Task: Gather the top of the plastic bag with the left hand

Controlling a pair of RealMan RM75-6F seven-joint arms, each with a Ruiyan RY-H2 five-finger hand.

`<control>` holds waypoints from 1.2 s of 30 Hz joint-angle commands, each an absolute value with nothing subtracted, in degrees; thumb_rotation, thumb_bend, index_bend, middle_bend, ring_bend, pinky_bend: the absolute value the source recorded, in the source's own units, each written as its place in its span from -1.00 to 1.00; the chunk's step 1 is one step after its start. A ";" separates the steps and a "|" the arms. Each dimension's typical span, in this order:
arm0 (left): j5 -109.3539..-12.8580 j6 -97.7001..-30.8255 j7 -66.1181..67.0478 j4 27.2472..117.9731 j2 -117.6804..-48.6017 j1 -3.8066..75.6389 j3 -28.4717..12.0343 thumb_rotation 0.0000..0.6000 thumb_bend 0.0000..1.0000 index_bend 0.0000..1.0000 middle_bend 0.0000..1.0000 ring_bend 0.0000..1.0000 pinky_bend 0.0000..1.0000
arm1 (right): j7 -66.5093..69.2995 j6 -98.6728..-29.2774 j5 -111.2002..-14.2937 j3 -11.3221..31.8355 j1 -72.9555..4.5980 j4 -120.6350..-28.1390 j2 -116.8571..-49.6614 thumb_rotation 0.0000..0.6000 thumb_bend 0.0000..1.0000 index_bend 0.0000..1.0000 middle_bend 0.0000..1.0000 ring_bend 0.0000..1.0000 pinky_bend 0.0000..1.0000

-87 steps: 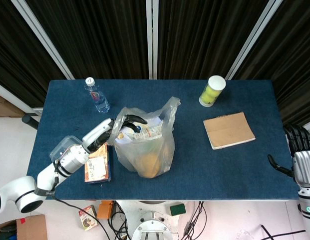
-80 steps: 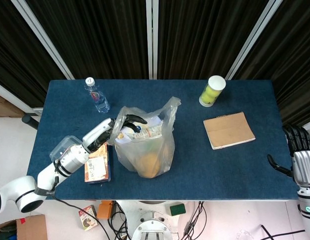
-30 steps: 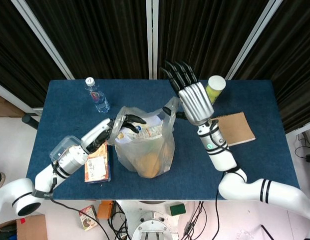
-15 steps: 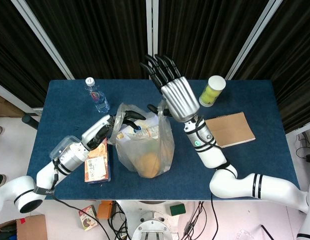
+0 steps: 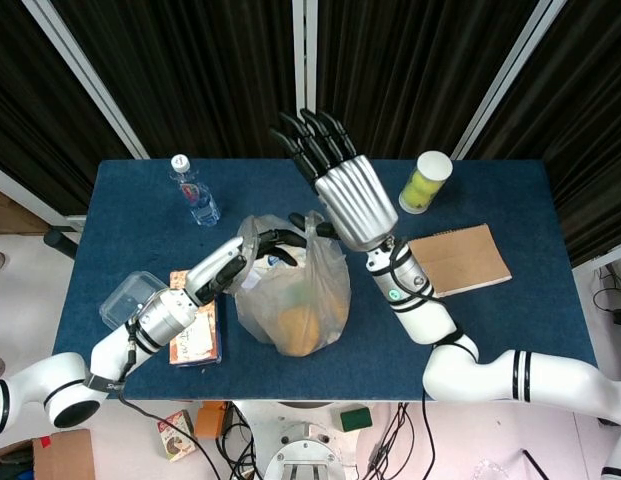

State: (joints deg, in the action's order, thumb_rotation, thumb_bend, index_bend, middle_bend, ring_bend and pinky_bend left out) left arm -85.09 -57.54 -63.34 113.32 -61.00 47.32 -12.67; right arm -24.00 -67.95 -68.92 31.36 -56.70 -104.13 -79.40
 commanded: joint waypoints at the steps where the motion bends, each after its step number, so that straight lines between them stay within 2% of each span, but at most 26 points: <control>1: -84.77 -56.47 -63.11 113.80 -60.70 47.92 -13.20 -0.91 -0.96 -0.57 -0.58 -0.69 -0.42 | -24.72 -68.20 -68.50 31.24 -57.26 -104.17 -79.44 1.00 -0.80 -1.00 -1.00 -1.00 -1.00; 11: -80.85 -51.59 -61.07 113.95 -60.55 50.86 -15.78 -0.90 -0.96 -0.57 -0.57 -0.69 -0.41 | -26.51 -69.24 -67.21 31.18 -58.83 -104.82 -79.49 1.00 -0.80 -1.00 -1.00 -1.00 -1.00; 36: -73.55 -46.52 -59.94 113.68 -63.14 53.35 -21.21 -0.92 -0.97 -0.60 -0.59 -0.70 -0.43 | -27.70 -70.83 -66.28 30.38 -60.59 -104.59 -79.15 1.00 -0.80 -1.00 -1.00 -1.00 -1.00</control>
